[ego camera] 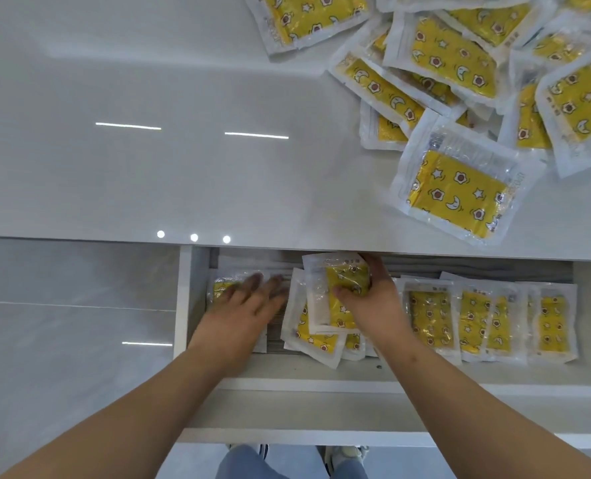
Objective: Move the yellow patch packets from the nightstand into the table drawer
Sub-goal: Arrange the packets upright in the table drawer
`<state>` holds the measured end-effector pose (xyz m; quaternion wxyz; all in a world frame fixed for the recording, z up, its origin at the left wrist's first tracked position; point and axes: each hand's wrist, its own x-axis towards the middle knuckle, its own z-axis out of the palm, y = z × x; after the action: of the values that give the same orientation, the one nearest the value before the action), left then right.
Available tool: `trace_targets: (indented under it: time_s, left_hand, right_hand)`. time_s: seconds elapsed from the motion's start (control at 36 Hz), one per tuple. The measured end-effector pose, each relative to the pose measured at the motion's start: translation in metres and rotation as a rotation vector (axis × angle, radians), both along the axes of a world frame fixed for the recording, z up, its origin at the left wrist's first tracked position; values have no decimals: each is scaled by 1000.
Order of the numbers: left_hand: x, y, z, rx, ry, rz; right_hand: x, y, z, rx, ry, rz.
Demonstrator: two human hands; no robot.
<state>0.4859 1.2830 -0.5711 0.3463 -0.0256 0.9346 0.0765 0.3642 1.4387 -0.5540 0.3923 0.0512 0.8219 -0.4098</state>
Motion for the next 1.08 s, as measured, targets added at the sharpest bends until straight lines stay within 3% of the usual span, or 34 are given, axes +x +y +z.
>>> trace_targets:
  time_s: [0.08, 0.19, 0.28, 0.33, 0.39, 0.47, 0.56, 0.67, 0.78, 0.94, 1.08]
  left_hand:
    - [7, -3, -2, 42, -169, -4]
    - [4, 0, 5, 152, -60, 246]
    - [-6, 0, 15, 436, 95, 601]
    - [-15, 1, 25, 738, 34, 863]
    - [-23, 1, 31, 871, -17, 1000]
    - [-28, -2, 33, 838, -33, 1046]
    - [-27, -7, 27, 735, -24, 1031]
    - [-20, -9, 13, 590, 6, 1033]
    - [-12, -4, 0, 565, -1, 1089]
    - [-8, -3, -6, 237, 24, 871]
    - [-7, -5, -6, 171, -4, 826]
  right_hand:
    - [-1, 1, 0, -12, 2, 1]
    - [-1, 0, 1, -26, -30, -6]
    - [0, -3, 3, -75, -69, -20]
    - [2, -7, 3, -123, -120, -41]
    - [5, -13, 3, -178, -196, -72]
    - [8, -20, 3, -204, -221, -80]
    - [7, -24, 0, -109, -124, -30]
    - [8, -20, -6, -5, -137, -41]
    - [14, -15, -12, 81, -135, 90]
    - [23, -8, -16, 234, 78, 392]
    - [24, -11, -16, 296, 158, 486]
